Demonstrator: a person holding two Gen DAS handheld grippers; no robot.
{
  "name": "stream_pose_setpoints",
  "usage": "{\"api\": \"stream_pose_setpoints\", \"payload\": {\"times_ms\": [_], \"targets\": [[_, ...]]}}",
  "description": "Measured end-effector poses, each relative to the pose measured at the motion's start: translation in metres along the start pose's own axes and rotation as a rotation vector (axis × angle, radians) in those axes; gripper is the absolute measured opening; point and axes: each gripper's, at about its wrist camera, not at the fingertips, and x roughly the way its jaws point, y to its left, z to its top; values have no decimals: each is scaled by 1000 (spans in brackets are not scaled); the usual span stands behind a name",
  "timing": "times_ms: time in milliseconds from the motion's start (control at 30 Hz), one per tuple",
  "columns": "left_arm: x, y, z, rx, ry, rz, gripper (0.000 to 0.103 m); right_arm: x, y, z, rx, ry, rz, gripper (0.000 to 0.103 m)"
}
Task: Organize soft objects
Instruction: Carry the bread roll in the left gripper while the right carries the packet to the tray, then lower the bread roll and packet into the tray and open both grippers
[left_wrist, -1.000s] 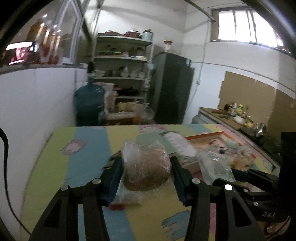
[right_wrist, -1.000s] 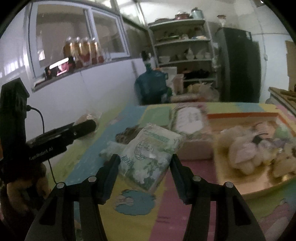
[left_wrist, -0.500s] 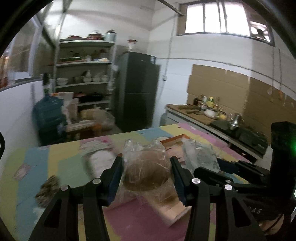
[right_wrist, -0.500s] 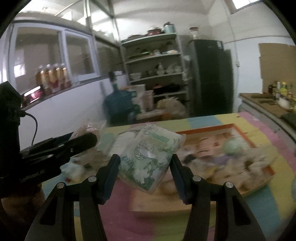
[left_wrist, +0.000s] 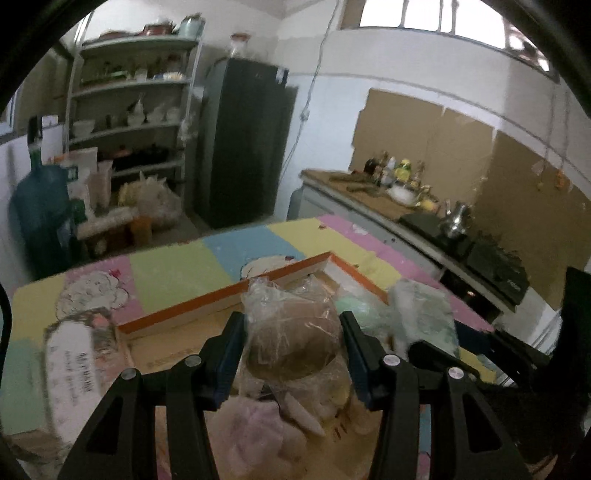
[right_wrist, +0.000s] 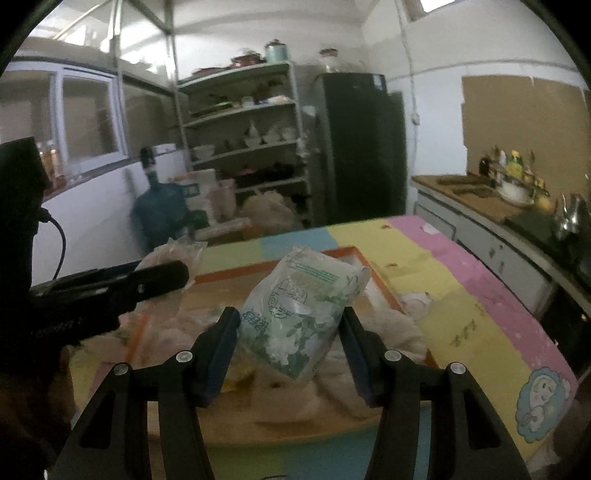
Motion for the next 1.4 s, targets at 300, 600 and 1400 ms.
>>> {"api": "stream_pose_setpoints", "payload": {"times_ms": [300, 600, 1400], "targets": [[61, 5, -1, -17, 131, 36, 52, 33, -20, -9, 21, 69, 2, 57], [74, 9, -6, -72, 203, -15, 57, 44, -27, -13, 54, 81, 27, 61], [-82, 24, -13, 1, -104, 29, 90, -33, 39, -2, -56, -34, 48, 74]]}}
